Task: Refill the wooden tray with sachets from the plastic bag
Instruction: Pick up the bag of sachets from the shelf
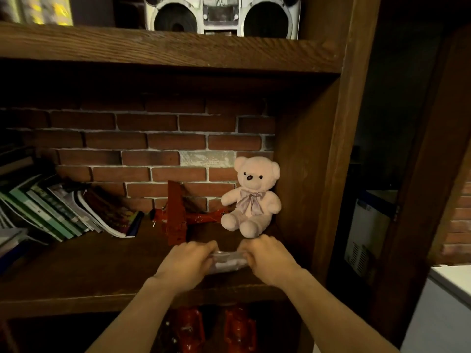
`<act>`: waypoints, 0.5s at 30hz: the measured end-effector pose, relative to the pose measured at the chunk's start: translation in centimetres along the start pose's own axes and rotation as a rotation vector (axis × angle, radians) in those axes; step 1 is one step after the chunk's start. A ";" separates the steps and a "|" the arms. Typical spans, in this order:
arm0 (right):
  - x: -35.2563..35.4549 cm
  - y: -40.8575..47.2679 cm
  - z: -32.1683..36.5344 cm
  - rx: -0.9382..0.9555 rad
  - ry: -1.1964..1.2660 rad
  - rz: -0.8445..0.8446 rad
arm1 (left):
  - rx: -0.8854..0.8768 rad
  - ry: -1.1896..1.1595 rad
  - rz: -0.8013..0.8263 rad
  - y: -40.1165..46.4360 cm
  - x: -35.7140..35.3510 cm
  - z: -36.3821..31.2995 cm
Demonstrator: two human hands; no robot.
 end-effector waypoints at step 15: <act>12.1 -0.2 1.7 -0.029 0.050 -0.198 | -0.023 0.078 -0.253 -0.5 13.5 -1.7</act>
Point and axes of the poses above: each hand's wrist, its own y-axis towards the middle knuckle, its own x-axis out of the back of the hand, z = x × y, the point moved 6 cm from there along y, towards the middle knuckle, and after that the axes turned 6 degrees about z, right-handed, at the moved point
